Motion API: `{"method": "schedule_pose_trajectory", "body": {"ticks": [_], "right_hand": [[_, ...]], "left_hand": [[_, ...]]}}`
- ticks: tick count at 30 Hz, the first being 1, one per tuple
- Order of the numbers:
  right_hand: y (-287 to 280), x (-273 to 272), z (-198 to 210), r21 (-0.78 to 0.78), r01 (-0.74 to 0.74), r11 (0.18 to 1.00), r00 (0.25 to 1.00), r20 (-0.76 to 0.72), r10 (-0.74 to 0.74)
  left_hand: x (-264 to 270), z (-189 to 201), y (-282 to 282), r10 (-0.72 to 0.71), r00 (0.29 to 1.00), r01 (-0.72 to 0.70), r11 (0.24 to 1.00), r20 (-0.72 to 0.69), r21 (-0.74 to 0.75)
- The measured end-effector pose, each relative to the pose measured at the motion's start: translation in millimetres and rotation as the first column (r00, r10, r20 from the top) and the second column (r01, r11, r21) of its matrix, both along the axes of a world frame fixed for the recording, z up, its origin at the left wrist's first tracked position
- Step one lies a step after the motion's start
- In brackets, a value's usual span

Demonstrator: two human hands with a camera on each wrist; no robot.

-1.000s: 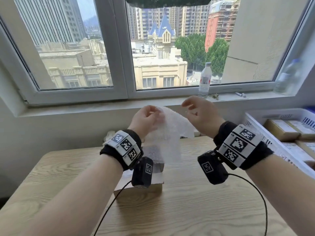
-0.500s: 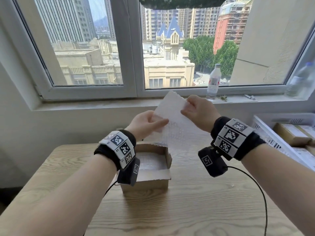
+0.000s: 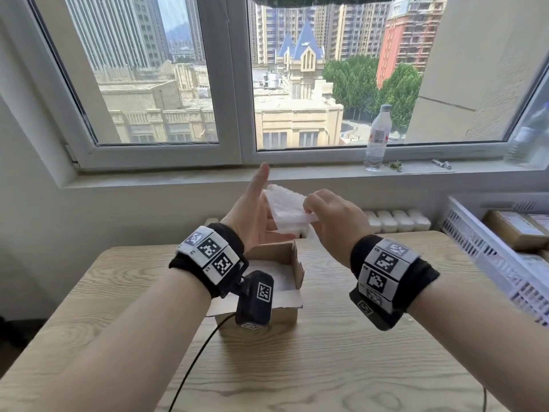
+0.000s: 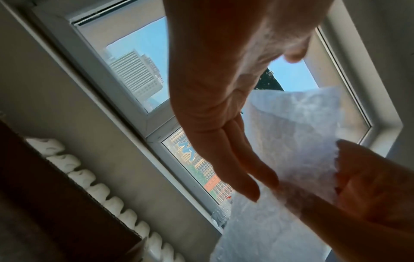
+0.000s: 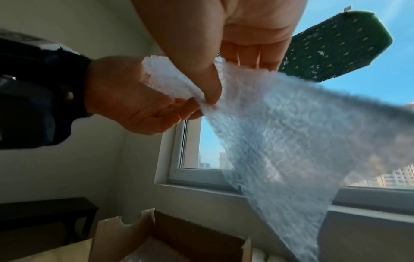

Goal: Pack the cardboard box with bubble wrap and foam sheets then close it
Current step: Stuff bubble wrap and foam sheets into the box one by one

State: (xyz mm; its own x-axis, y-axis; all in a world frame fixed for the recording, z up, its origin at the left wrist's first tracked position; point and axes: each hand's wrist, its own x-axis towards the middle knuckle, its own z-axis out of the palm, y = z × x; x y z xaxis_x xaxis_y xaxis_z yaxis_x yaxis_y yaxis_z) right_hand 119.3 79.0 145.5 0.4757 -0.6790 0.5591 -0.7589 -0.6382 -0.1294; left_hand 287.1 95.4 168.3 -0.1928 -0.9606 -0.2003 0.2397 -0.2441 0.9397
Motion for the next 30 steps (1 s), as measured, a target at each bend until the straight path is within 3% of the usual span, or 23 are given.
{"method": "schedule_pose_trajectory", "body": {"ticks": [2,4,7,9,11,13,14,16,17,18,19,20,23,24,26,30], "right_hand": [[-1,1,-4,0.023,-0.029,0.999,1.0,0.012,0.028],[-2,-1,-5,0.08,0.02,0.997,0.998,0.061,-0.025],[-10,-10,-6,0.185,0.177,0.967,0.981,0.044,-0.188],[-16,-15,-7,0.222,0.259,0.94,0.961,0.037,-0.273],[-19,-17,-11,0.344,0.242,0.907,0.953,0.091,-0.289],[-20,-14,-14,0.567,0.111,0.816,0.928,0.234,-0.289],[-19,-10,-15,0.682,-0.001,0.732,0.873,0.357,-0.331],[-20,-1,-15,0.783,-0.314,0.537,0.616,0.598,-0.513],[-18,4,-14,0.766,-0.444,0.465,0.472,0.641,-0.605],[-17,7,-14,0.741,-0.531,0.411,0.38,0.641,-0.667],[-17,11,-16,0.72,-0.59,0.366,0.342,0.633,-0.694],[-18,14,-19,0.719,-0.614,0.326,0.36,0.623,-0.694],[-19,25,-34,0.831,-0.464,0.308,0.621,0.553,-0.556],[-19,29,-39,0.85,-0.427,0.308,0.672,0.527,-0.521],[-21,35,-49,0.851,-0.472,0.232,0.685,0.519,-0.511],[-25,39,-62,0.756,-0.653,0.041,0.629,0.572,-0.526]], "left_hand": [[0,-2,2,0.043,0.986,-0.034,0.998,0.161,-0.057],[4,-4,-1,0.184,0.955,-0.164,0.981,0.231,-0.101],[17,-2,-1,0.244,0.966,-0.242,0.97,0.088,-0.031],[28,-1,0,0.25,0.966,-0.251,0.968,0.066,0.0],[40,-5,0,0.273,0.958,-0.275,0.961,0.09,0.011],[51,-12,2,0.296,0.948,-0.302,0.953,0.114,0.037],[57,-16,3,0.312,0.942,-0.321,0.945,0.121,0.059],[65,-24,6,0.349,0.927,-0.363,0.928,0.14,0.086],[68,-28,7,0.365,0.917,-0.382,0.92,0.159,0.087],[71,-32,9,0.378,0.908,-0.398,0.913,0.178,0.088],[74,-36,11,0.393,0.901,-0.414,0.905,0.184,0.096],[77,-40,13,0.407,0.896,-0.429,0.897,0.177,0.112],[87,-50,18,0.444,0.891,-0.454,0.875,0.098,0.169],[89,-53,20,0.451,0.89,-0.455,0.872,0.066,0.184],[93,-57,22,0.465,0.885,-0.455,0.866,-0.004,0.206],[96,-61,24,0.478,0.876,-0.448,0.858,-0.067,0.252]]}}
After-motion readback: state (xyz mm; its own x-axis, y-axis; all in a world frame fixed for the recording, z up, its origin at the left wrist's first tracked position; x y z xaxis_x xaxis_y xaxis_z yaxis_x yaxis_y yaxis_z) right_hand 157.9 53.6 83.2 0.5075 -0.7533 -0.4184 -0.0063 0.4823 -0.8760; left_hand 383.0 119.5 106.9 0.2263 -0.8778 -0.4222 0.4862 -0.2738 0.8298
